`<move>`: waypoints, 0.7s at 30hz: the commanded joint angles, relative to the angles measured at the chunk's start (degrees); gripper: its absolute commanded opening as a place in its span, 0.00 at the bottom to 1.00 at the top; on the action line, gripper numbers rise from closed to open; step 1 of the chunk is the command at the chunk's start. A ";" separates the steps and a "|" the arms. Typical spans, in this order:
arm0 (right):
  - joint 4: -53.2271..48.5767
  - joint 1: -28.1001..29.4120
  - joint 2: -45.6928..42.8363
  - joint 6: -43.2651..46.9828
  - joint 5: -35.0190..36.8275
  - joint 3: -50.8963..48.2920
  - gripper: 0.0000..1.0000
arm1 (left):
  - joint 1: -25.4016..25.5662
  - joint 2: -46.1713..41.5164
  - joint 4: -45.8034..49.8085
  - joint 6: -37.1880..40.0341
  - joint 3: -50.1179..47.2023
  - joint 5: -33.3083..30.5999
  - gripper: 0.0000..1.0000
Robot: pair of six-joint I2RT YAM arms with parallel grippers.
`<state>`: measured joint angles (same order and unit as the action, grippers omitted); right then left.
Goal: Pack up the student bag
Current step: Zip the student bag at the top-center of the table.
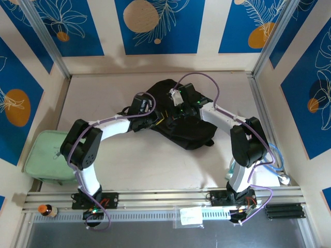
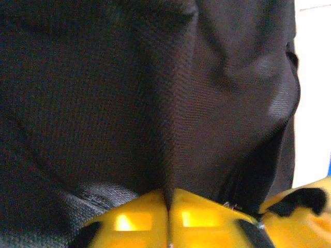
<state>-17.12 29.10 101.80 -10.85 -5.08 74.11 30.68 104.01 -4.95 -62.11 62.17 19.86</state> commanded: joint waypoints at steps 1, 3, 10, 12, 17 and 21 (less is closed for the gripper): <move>1.50 -0.36 -1.55 -2.11 3.79 0.00 0.00 | 0.52 1.22 3.62 2.41 2.27 -1.27 0.00; 0.27 -0.83 -0.33 -4.15 9.65 1.48 0.00 | 0.50 0.75 4.83 3.76 2.17 -2.06 0.00; -0.93 -5.64 3.62 -9.82 24.29 6.52 0.00 | 0.37 -2.67 6.27 5.95 -1.88 -3.37 0.00; -1.71 -6.78 5.50 -9.99 25.59 8.93 0.00 | 0.35 -3.62 6.19 6.05 -3.16 -3.42 0.00; -4.13 -9.09 10.42 -11.91 29.87 15.10 0.00 | 0.33 -5.62 6.36 6.48 -5.25 -3.34 0.00; -6.87 -10.62 13.35 -14.59 32.17 18.95 0.00 | 0.01 -6.14 7.55 8.06 -4.60 -3.82 0.00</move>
<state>-23.22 20.71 114.04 -22.70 19.75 89.62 30.89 99.53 -2.66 -56.53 58.24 17.32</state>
